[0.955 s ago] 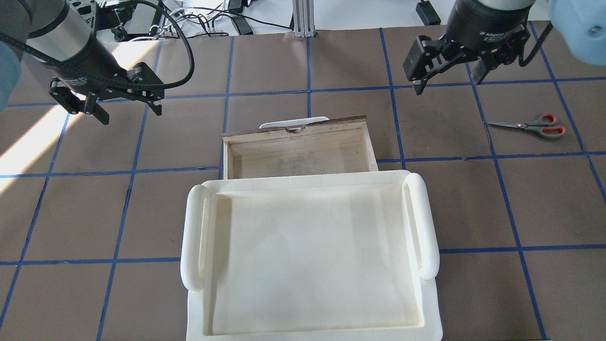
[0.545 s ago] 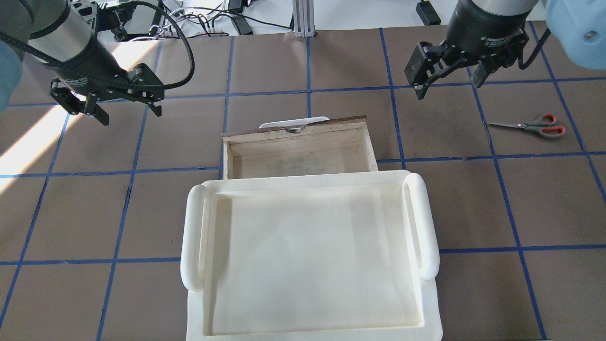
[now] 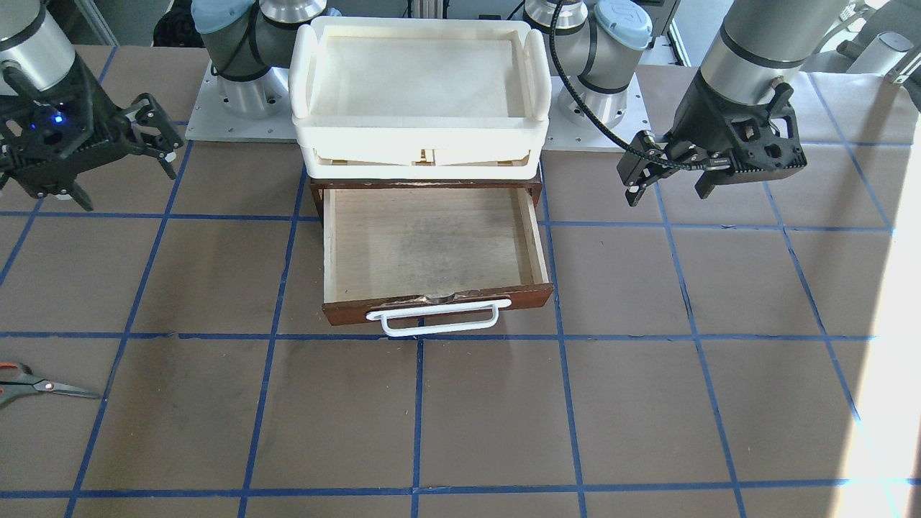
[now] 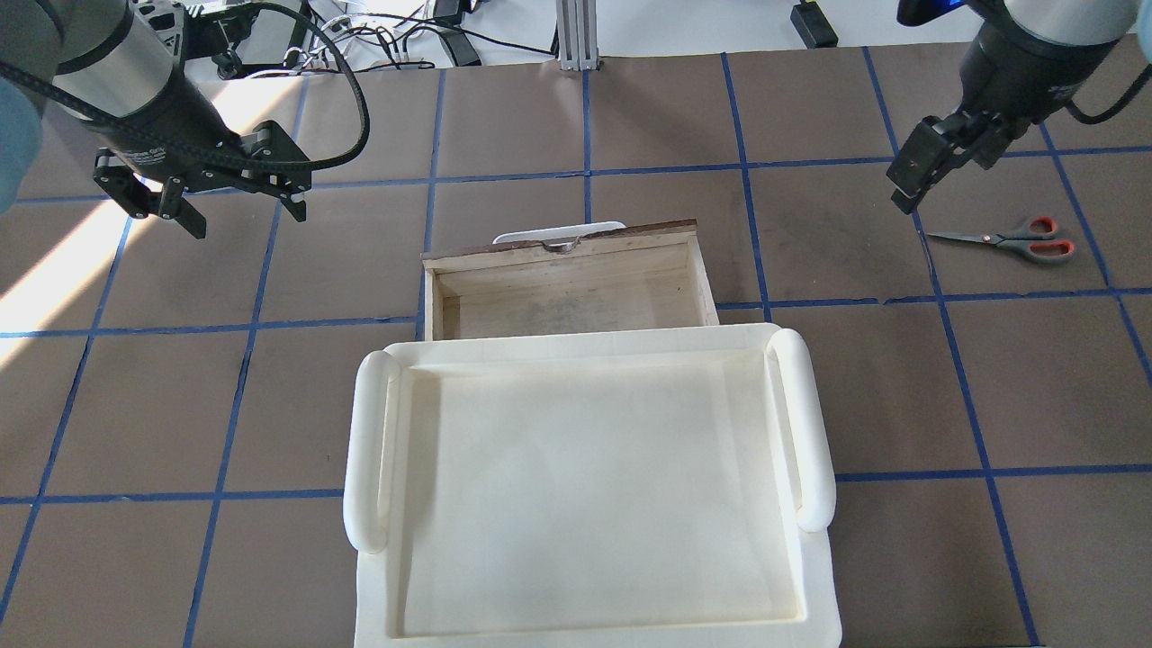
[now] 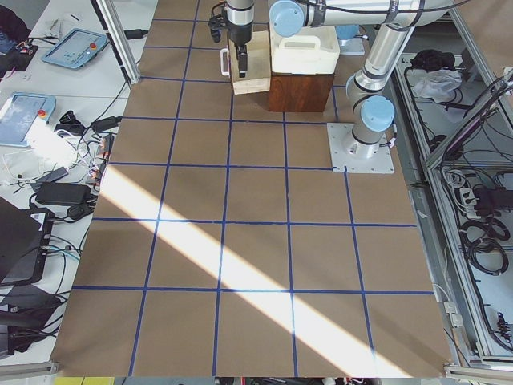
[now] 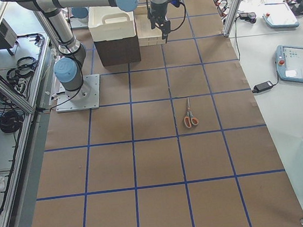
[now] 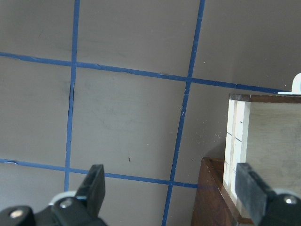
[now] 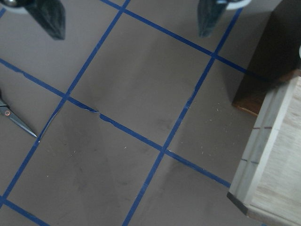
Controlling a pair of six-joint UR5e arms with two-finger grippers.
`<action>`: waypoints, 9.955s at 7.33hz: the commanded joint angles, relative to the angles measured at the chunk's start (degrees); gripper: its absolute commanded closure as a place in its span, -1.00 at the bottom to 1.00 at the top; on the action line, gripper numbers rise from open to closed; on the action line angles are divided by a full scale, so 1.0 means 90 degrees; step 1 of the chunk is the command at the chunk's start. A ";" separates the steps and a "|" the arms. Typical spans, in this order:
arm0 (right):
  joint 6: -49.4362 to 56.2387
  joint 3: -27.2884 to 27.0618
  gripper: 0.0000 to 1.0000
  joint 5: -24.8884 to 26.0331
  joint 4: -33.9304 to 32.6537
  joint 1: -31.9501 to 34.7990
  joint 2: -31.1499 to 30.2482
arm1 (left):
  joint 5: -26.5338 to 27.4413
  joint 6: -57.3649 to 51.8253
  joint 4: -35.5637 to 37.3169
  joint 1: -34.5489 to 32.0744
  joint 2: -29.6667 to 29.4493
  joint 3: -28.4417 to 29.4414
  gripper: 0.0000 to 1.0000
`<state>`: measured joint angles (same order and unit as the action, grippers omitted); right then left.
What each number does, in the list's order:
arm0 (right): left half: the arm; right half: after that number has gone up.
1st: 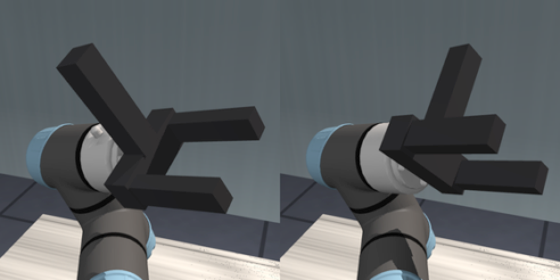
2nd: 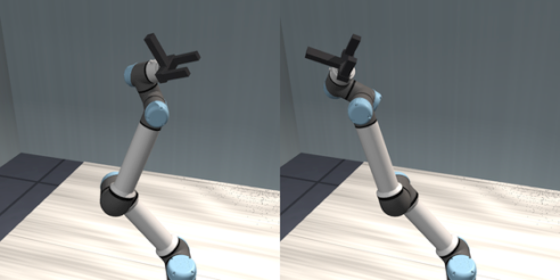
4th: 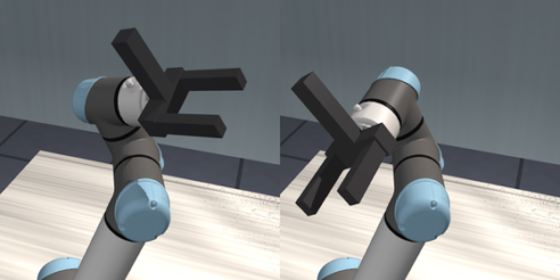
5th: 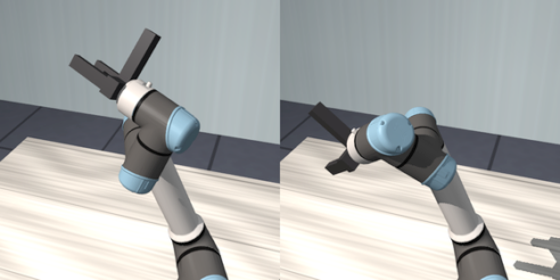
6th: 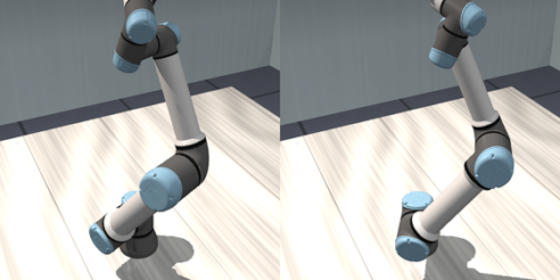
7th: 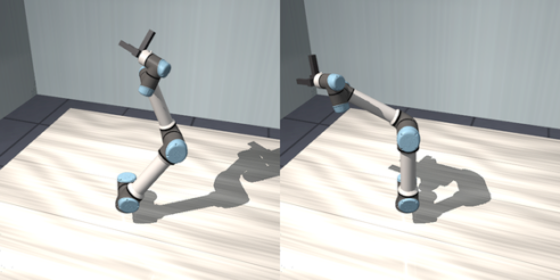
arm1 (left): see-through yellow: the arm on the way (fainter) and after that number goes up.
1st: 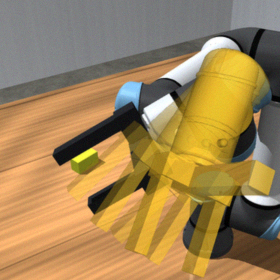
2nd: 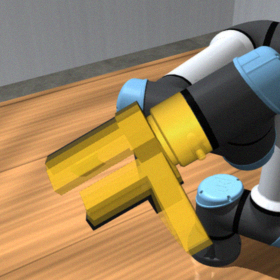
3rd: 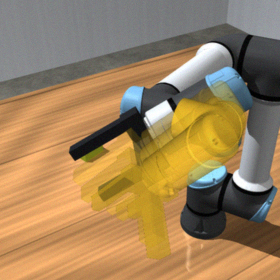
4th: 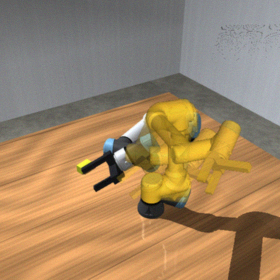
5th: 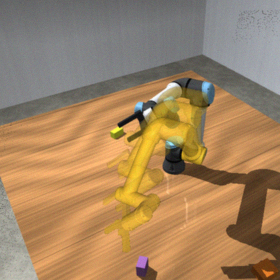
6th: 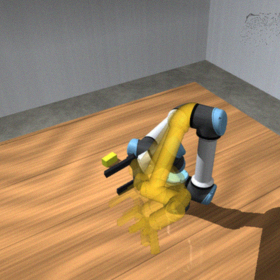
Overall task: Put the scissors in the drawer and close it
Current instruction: 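Move the right gripper toward the black-and-orange scissors on the table, then lower the right gripper and close it on the scissors blades, then lift the scissors with the right gripper, then carry the scissors with the right gripper over the open drawer, then lower the scissors into the drawer and open the right gripper, then raise the right gripper away while the left arm reaches toward the drawer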
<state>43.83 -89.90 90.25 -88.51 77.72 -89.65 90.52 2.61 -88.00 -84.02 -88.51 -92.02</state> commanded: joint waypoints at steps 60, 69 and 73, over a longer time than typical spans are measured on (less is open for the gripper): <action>0.2035 -0.0256 0.60 -0.0125 -0.2880 0.4324 0.2373 | 0.0010 0.0072 -0.0027 0.0009 -0.0009 -0.0049 -1.00; 0.2103 0.0378 -0.99 -0.0623 -0.2062 0.3233 0.1555 | -0.0019 0.0023 -0.0027 0.0029 0.0078 -0.0039 -1.00; 0.1654 0.0360 -1.00 -0.0526 -0.0881 0.2070 0.0656 | -0.0067 0.0004 0.0215 0.0068 -0.0262 0.0039 -1.00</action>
<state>59.88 -86.38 84.88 -99.79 98.84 -81.50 90.19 2.70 -87.66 -83.51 -89.74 -91.80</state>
